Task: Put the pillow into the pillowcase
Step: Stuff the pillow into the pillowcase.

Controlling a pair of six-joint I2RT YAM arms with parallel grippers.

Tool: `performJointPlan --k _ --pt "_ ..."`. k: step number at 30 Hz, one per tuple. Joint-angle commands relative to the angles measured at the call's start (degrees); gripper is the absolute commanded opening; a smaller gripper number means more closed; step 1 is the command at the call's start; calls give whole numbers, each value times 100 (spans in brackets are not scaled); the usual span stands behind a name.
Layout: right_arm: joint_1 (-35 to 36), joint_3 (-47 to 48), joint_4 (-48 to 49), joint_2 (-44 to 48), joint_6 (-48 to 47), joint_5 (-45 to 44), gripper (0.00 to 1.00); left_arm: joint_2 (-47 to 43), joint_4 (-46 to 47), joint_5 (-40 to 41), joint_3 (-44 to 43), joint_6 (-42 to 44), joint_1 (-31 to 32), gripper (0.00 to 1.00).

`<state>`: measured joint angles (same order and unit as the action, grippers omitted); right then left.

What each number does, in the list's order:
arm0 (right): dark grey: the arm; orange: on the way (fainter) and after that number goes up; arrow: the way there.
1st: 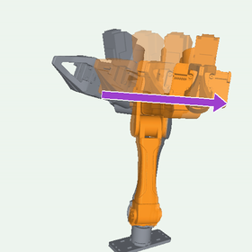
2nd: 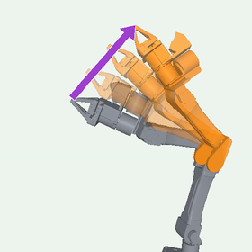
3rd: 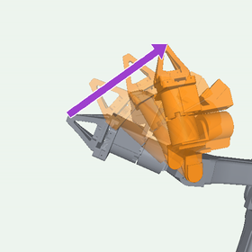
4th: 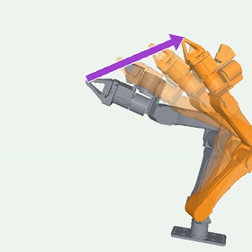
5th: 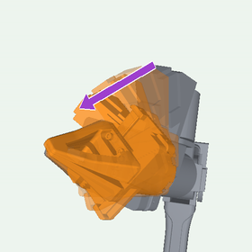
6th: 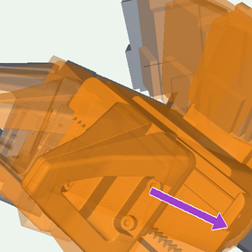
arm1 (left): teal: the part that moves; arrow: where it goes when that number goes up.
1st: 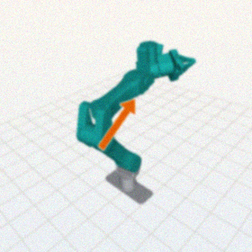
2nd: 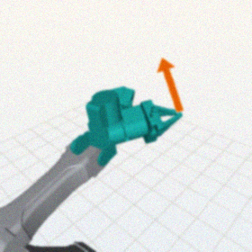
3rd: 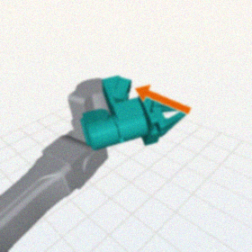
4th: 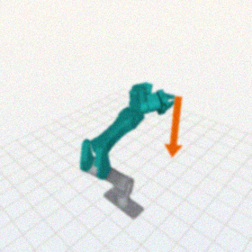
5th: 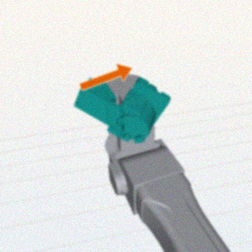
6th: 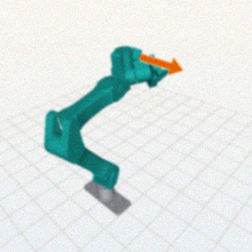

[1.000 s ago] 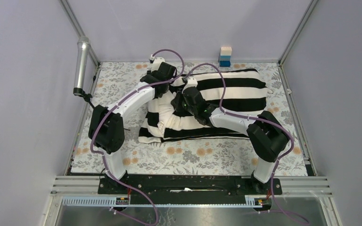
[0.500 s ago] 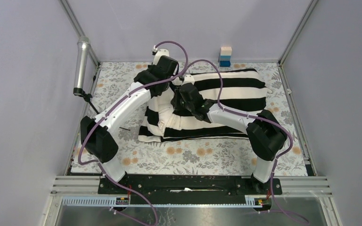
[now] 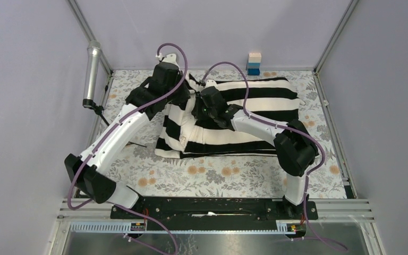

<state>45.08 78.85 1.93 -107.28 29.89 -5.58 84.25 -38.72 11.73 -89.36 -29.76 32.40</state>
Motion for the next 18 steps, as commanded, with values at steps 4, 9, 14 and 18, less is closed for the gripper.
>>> performJointPlan --k 4,9,14,18 --pt "-241 414 106 -743 498 674 0 -447 1656 -1652 533 -1524 -95 0" --pt "-283 29 371 -185 449 639 0 -299 2282 -1570 1585 -1411 -481 0" --pt "-287 -146 267 505 283 593 3 464 2370 -1628 1627 -1050 -821 0" --pt "-288 -81 -16 687 65 431 8 389 2036 -1783 1035 -746 -841 43"
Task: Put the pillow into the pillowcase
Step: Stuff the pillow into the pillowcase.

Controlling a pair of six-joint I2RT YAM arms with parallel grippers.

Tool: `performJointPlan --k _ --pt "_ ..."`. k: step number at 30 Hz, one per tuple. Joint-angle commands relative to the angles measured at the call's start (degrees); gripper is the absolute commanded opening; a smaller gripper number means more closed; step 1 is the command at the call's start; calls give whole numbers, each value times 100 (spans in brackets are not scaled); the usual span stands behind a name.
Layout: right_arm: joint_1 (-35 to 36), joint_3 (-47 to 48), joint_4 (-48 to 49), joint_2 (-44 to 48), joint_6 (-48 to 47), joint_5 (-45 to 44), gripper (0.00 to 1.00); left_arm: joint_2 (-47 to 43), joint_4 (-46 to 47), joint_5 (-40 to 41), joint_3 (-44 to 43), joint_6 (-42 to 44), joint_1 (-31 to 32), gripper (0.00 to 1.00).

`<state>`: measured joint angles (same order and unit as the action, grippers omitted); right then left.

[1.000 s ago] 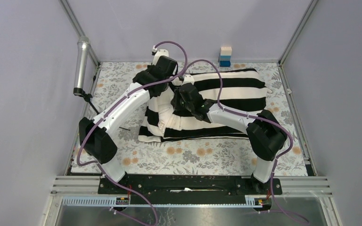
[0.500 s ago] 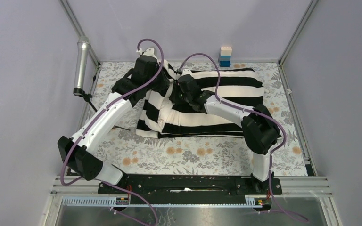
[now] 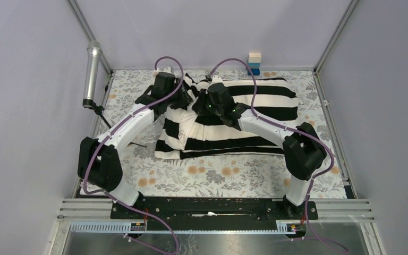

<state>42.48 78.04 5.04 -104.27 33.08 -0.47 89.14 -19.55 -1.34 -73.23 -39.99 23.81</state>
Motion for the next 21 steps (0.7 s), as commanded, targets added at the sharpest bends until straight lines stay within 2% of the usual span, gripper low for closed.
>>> performJointPlan --k 1,3,5,8,11,13,18,21 --pt "-26 -6 -350 385 -297 -111 10 -191 -72 -379 -743 347 18 49" --pt "-29 32 -418 372 -385 -174 16 -471 -512 8 -1004 487 18 57" --pt "-16 102 -459 367 -462 -169 24 -762 -946 398 -1150 623 22 59" --pt "123 262 -819 455 -716 -260 44 -1022 -1707 1035 -1166 737 63 55" --pt "397 427 -1056 622 -1097 -571 65 -1350 -1795 1083 -545 616 91 50" --pt "554 472 -1187 759 -1290 -852 74 -1495 -1850 1165 -114 507 229 50" --pt "919 339 -1368 1141 -1720 -1523 86 -1854 -1651 1496 747 221 457 56" --pt "1215 108 -1383 1242 -1878 -1647 90 -1814 -1456 1468 1068 95 451 56"
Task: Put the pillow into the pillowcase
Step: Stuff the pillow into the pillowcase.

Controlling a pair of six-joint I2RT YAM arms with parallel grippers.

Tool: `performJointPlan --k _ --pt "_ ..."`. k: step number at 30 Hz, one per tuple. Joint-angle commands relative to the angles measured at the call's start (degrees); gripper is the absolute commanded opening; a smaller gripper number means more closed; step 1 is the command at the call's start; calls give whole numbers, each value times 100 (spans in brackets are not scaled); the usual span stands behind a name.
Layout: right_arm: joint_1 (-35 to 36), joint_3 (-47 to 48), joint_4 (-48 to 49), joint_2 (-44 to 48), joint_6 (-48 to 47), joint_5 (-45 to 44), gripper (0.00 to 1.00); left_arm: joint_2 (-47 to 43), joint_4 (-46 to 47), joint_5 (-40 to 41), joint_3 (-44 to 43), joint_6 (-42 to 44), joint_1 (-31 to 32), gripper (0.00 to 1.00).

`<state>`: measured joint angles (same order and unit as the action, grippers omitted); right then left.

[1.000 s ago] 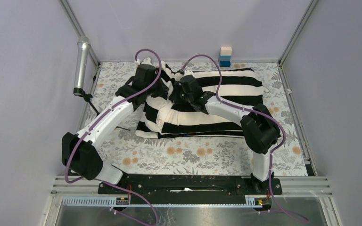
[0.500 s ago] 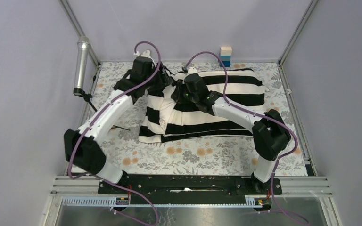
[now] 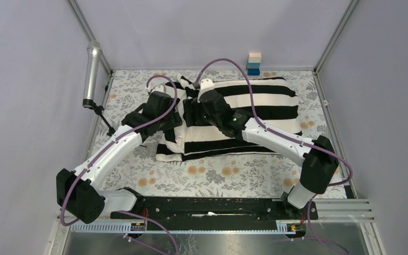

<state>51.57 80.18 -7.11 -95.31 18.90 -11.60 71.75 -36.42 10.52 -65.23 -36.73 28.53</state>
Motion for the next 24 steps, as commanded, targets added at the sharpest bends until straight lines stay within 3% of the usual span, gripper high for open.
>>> performJointPlan --k 1,6,9,12,17,19,22,24 --pt "388 -223 -126 372 -476 -548 91 -47 286 330 368 -281 -23 56" --pt "619 -750 311 273 -367 -410 97 -156 303 1066 577 -436 -23 53" --pt "646 -899 656 -16 -223 -389 99 -211 396 1117 712 -383 -28 52" --pt "648 -633 659 -641 -192 -533 100 -123 537 1049 919 -421 -100 43" --pt "644 -327 462 -1370 0 -872 99 -100 562 834 971 -325 -199 1" --pt "593 -235 299 -1652 116 -1011 87 -251 386 643 794 -230 -191 0" --pt "335 -50 -46 -1894 446 -933 24 -628 19 151 465 -153 -190 0" --pt "-10 -87 -64 -1900 692 -554 2 -898 -266 -178 254 -100 -190 0"
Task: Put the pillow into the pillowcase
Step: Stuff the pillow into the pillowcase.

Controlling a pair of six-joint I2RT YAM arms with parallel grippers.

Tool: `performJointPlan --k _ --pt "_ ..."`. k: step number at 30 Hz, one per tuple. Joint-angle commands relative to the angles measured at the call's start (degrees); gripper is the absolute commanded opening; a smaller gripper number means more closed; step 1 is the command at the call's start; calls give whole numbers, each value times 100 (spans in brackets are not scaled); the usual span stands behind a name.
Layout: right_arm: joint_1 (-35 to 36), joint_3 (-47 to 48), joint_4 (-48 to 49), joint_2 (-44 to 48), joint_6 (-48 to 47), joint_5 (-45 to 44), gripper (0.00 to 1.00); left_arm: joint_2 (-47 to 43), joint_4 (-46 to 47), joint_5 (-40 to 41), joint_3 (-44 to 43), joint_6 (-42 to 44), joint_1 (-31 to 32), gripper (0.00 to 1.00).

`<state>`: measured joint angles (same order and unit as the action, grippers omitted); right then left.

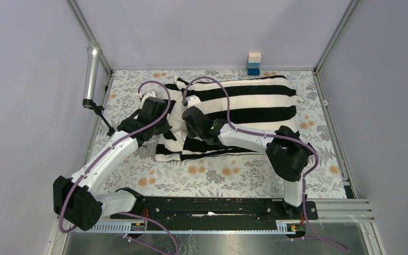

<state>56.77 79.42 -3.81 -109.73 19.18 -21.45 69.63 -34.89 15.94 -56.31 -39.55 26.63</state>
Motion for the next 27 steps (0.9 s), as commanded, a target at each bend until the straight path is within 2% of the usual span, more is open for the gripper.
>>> performJointPlan --k 1,4,6,8,12,15,18,20,24,27 --pt "-709 -7 -422 -450 737 539 0 -824 -545 -926 -771 237 0 0" --pt "-1083 197 -622 -458 775 593 0 -979 -791 -1723 -1217 530 0 0" --pt "-1150 456 -771 -506 733 600 0 -987 -623 -2445 -1455 729 35 0" --pt "-1102 658 -815 -493 799 790 0 -965 -98 -2995 -1583 773 52 0" --pt "-759 1008 -814 -668 973 900 0 -310 928 -4198 -2052 416 223 0" --pt "-741 1526 -1072 -1293 1091 988 0 8 1862 -4292 -2439 34 822 0" --pt "-850 1904 -1295 -1864 1187 1247 0 23 2811 -4224 -2562 -598 1070 0" --pt "-908 1727 -1176 -1841 1285 1405 0 -44 3159 -4031 -2404 -789 1081 0" --pt "-1090 645 -508 -1112 1507 1527 0 -383 2685 -2697 -1772 -502 1031 0" --pt "-1230 15 -87 -500 1581 1634 0 -499 1475 -973 -1659 -378 976 0"
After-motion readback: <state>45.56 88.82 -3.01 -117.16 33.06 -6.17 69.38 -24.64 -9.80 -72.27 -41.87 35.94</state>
